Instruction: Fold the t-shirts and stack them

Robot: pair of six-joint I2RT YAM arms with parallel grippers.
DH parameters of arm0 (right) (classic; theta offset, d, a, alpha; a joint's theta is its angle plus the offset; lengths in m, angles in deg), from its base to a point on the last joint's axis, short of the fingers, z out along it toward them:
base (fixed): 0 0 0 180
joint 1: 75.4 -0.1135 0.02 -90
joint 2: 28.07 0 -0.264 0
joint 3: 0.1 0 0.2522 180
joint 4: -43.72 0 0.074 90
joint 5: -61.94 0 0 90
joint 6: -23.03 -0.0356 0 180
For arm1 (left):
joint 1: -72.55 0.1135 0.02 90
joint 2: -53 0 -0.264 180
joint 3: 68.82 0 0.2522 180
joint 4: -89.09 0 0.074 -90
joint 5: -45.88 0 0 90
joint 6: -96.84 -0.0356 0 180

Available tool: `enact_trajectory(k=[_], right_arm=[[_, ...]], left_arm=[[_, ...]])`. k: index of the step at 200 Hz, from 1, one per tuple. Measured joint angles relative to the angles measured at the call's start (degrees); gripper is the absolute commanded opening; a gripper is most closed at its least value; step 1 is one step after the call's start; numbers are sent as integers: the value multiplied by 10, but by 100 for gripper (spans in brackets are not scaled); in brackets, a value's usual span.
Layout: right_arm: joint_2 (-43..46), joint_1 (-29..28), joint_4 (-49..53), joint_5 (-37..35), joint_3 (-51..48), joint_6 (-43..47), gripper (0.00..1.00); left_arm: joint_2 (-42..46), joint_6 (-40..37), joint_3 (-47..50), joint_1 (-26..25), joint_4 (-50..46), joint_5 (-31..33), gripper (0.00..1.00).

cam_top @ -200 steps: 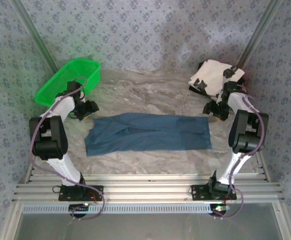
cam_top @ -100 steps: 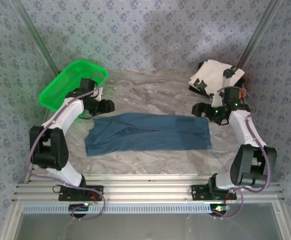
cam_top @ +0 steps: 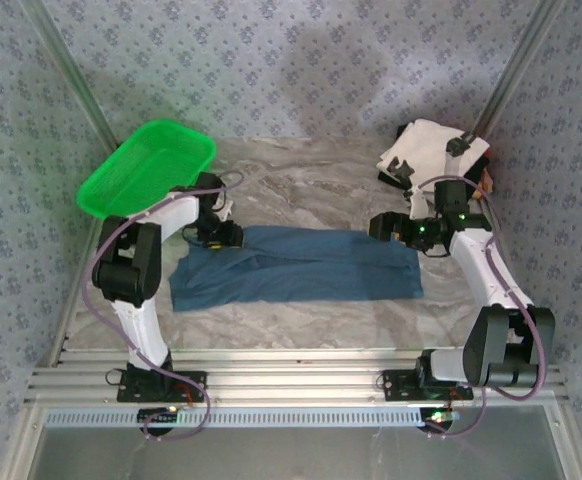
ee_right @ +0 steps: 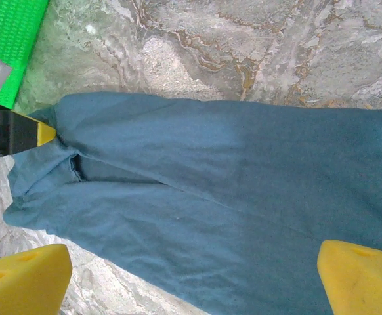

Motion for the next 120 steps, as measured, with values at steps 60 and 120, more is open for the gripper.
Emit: enact_trajectory(k=[60, 120], right_arm=[[4, 0, 1, -3, 0, 0, 99], [1, 0, 0, -15, 0, 0, 100]], left_arm=[[-7, -22, -8, -13, -2, 19, 24], [58, -34, 51, -25, -3, 21, 17]])
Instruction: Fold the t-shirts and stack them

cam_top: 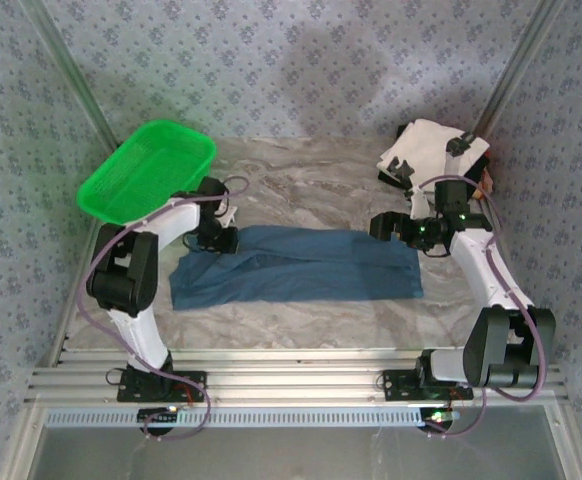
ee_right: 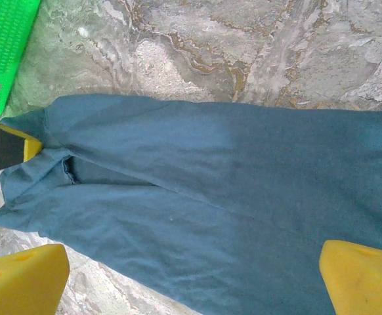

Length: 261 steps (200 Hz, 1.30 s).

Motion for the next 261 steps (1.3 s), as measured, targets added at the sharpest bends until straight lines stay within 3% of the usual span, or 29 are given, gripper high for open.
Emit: enact_trajectory(k=[94, 161, 179, 206, 228, 261], right_arm=[[-17, 0, 0, -15, 3, -5, 100], [-54, -22, 1, -46, 31, -14, 100], [-93, -52, 10, -77, 59, -21, 100], [-172, -109, 25, -133, 108, -33, 99], [-216, -139, 30, -169, 116, -59, 96], [-260, -141, 32, -217, 97, -111, 88]], left_arm=[[76, 9, 105, -98, 5, 5, 20], [234, 81, 156, -97, 22, -38, 63], [254, 130, 156, -66, 36, -44, 62], [215, 224, 155, -38, 38, -15, 45], [151, 294, 155, -39, 38, 9, 42], [64, 358, 130, -40, 31, 42, 40]])
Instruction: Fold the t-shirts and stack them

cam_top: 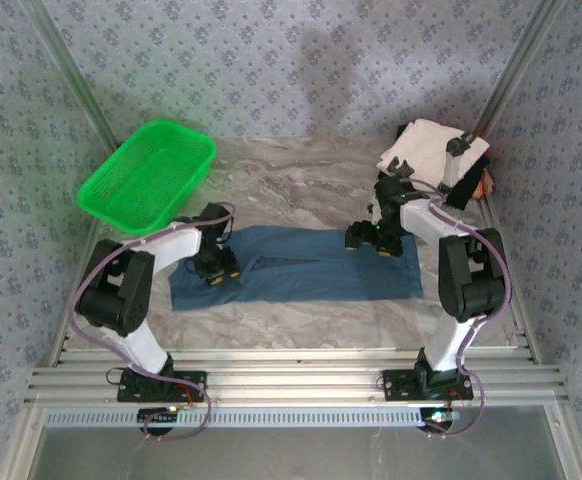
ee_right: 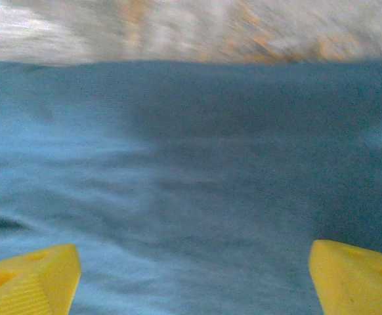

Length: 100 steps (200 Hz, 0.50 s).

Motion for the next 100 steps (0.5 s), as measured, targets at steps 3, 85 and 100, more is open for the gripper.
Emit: enact_trajectory(k=[3, 85, 100], right_arm=[[-3, 0, 0, -5, -3, -3, 87], [51, -79, -38, -49, -102, -156, 82], [55, -98, -42, -42, -108, -181, 81]], left_arm=[[-5, 4, -7, 0, 1, 2, 40], [-257, -56, -364, 7, -13, 65, 36], [-299, -88, -432, 8, -28, 78, 36]])
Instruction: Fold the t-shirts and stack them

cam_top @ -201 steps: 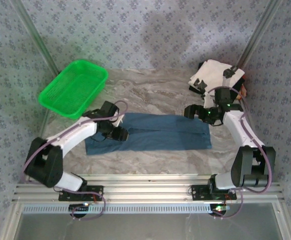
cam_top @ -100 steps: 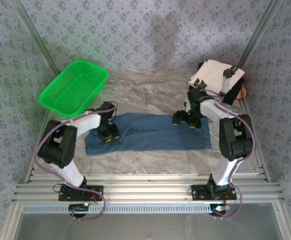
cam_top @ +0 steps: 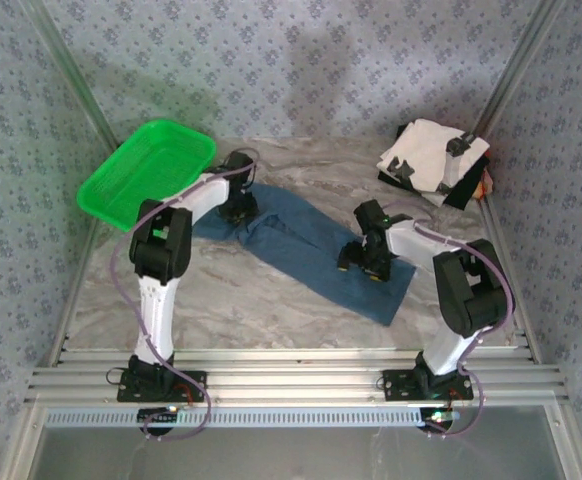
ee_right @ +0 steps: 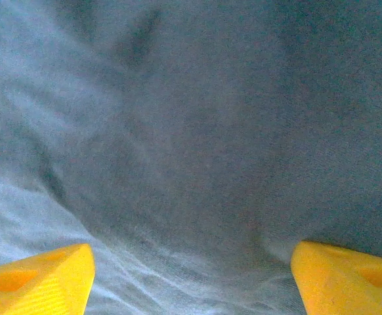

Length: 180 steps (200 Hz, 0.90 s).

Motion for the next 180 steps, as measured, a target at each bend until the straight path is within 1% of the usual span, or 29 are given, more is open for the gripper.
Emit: enact_trajectory(k=[16, 33, 52, 76, 103, 126, 138, 150, 164, 180], right_arm=[[4, -12, -7, 14, -5, -26, 81], [5, -25, -10, 40, -6, -56, 81], [4, -46, -20, 80, -9, -88, 82], [4, -74, -23, 122, -8, -113, 84], [5, -85, -27, 162, -11, -155, 84], [14, -91, -37, 181, -19, -193, 85], [24, -95, -38, 185, -19, -201, 87], [37, -96, -36, 185, -19, -202, 87], [51, -90, -26, 184, -14, -197, 87], [57, -70, -3, 176, 5, -172, 87]], left_arm=[[-21, -39, -36, 4, -5, 15, 38], [-44, -80, -81, 9, -37, 23, 39], [-98, -116, -180, 13, -70, 31, 42], [-157, -136, -292, 16, -90, 31, 46], [-193, -154, -388, 16, -113, 10, 49], [-198, -163, -448, 16, -130, -22, 52], [-190, -165, -454, 16, -132, -43, 53], [-170, -165, -434, 15, -133, -65, 54], [-130, -162, -370, 13, -126, -86, 54], [-83, -144, -285, 11, -109, -93, 54]])
